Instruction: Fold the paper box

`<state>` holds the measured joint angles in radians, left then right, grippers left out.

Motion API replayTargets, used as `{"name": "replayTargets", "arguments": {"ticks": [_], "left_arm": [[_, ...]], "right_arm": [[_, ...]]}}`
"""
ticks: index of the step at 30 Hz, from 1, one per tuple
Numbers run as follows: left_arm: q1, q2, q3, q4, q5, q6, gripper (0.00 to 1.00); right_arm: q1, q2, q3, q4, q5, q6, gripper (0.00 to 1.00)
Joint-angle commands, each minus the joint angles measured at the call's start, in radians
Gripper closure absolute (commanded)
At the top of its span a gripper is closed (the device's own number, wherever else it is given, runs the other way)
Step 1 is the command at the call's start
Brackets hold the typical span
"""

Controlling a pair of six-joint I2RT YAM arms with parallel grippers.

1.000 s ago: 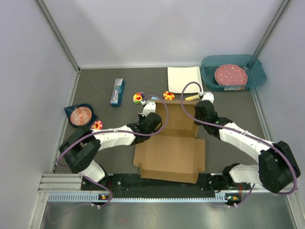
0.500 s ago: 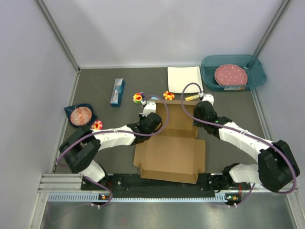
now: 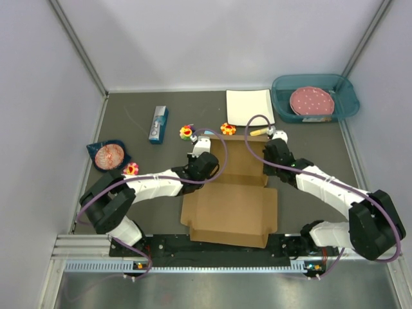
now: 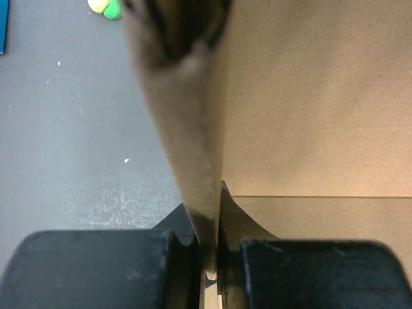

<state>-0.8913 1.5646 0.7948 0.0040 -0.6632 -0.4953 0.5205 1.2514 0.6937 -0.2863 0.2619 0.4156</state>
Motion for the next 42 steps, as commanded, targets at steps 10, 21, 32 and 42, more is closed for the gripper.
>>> {"name": "replayTargets", "arguments": {"ticks": [10,21,32,42], "left_arm": [[-0.009,-0.023,-0.023,-0.072,-0.007,0.021,1.00],[-0.011,-0.077,-0.207,0.462,-0.167,0.032,1.00],[-0.008,0.076,-0.315,1.226,-0.256,0.326,1.00],[-0.008,0.181,-0.161,0.825,-0.271,0.193,1.00]], "right_arm": [[0.029,-0.018,-0.017,-0.002,0.011,0.017,1.00],[0.064,-0.141,-0.152,0.366,0.112,-0.015,1.00],[0.064,-0.086,-0.168,0.671,0.235,-0.075,1.00],[0.065,0.083,-0.158,0.601,0.215,-0.009,0.88]]}}
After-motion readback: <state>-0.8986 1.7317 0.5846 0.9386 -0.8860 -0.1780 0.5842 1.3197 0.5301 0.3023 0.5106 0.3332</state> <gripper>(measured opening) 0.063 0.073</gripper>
